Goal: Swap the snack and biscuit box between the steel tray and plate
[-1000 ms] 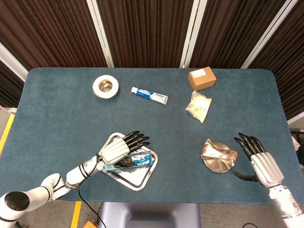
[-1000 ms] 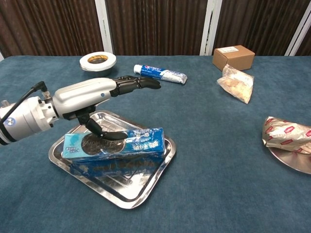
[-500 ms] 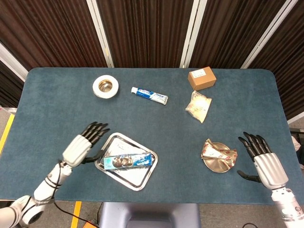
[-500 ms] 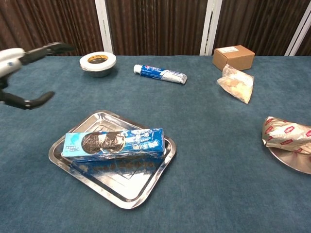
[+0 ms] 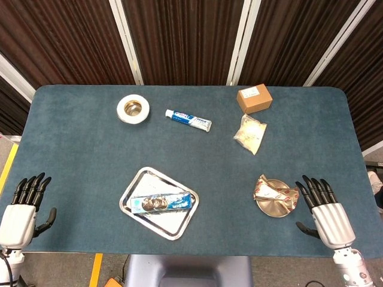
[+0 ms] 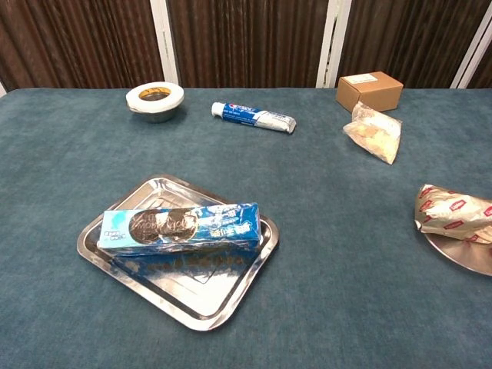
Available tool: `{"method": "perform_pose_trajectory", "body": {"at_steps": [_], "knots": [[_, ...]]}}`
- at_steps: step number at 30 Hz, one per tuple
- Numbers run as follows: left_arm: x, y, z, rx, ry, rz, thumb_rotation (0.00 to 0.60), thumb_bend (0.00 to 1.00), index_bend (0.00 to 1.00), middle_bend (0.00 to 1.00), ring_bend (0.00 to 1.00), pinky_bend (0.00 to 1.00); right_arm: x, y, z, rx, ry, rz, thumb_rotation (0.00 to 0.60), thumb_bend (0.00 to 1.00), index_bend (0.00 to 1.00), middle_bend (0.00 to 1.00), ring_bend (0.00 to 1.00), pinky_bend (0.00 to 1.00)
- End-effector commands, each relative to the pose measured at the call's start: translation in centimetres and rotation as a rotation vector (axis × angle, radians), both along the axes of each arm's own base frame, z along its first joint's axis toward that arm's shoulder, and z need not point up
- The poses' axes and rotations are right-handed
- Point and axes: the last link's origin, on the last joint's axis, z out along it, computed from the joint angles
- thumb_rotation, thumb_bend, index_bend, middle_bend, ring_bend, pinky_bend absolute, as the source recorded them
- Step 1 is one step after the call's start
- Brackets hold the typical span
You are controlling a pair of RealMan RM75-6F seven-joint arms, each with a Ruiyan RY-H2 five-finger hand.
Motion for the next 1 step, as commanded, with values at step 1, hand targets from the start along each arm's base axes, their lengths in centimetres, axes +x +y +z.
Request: {"method": "perform_pose_trajectory", "body": {"at_steps": [1], "knots": [[-0.35, 0.23, 0.16, -0.004, -0.007, 0.008, 0.600, 0.45, 0.00, 0.00, 0.00, 0.00, -0.22, -0.27, 0.20, -0.014, -0.001, -0.015, 0.561, 0.25, 0.00, 0.00, 0.00, 0.00]]}}
